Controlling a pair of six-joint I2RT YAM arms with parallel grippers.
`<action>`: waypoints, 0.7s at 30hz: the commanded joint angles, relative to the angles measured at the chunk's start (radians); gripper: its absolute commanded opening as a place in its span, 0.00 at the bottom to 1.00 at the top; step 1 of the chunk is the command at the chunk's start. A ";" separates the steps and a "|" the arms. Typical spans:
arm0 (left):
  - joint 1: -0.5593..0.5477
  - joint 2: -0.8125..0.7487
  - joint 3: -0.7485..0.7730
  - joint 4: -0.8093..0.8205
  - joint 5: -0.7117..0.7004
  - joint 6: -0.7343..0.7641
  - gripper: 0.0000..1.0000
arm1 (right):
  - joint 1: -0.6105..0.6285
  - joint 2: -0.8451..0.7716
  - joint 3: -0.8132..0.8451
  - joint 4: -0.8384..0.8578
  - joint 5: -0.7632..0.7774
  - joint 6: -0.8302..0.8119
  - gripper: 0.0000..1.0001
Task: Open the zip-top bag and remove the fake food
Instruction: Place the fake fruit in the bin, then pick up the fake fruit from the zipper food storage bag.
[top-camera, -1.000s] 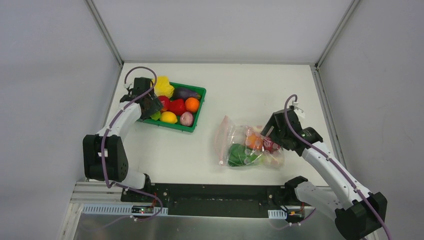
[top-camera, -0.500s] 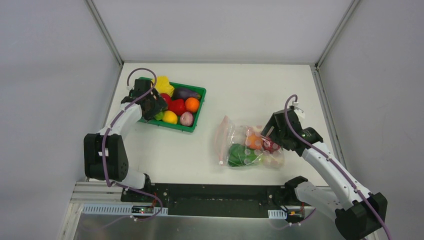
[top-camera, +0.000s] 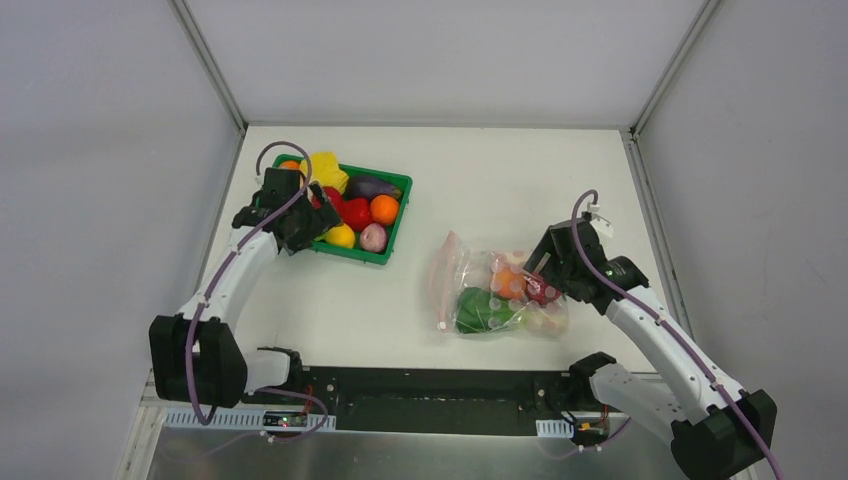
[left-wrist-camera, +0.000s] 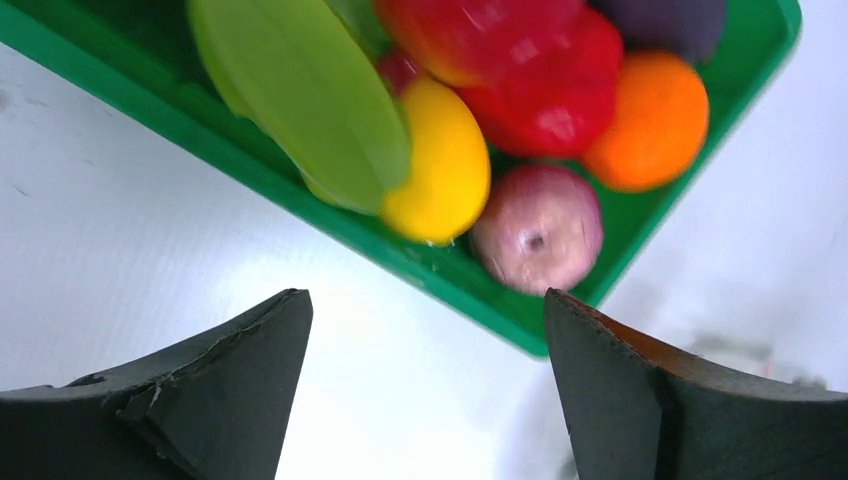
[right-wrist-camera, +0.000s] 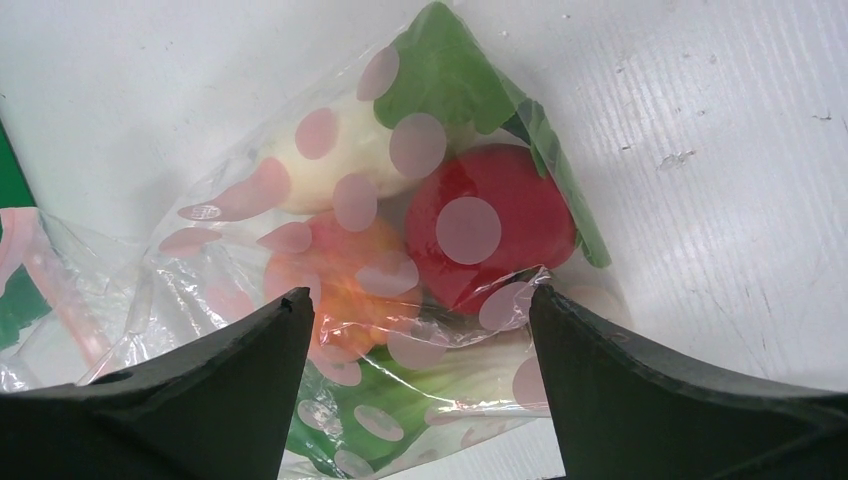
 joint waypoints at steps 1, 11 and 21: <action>-0.115 -0.120 -0.034 -0.054 0.021 0.093 0.88 | -0.003 -0.023 0.044 -0.023 0.038 0.010 0.83; -0.452 -0.216 -0.094 0.076 0.095 0.257 0.79 | -0.003 -0.052 0.017 -0.034 0.037 0.047 0.83; -0.617 -0.077 -0.028 0.202 0.168 0.315 0.66 | -0.004 -0.066 -0.003 -0.050 0.041 0.076 0.83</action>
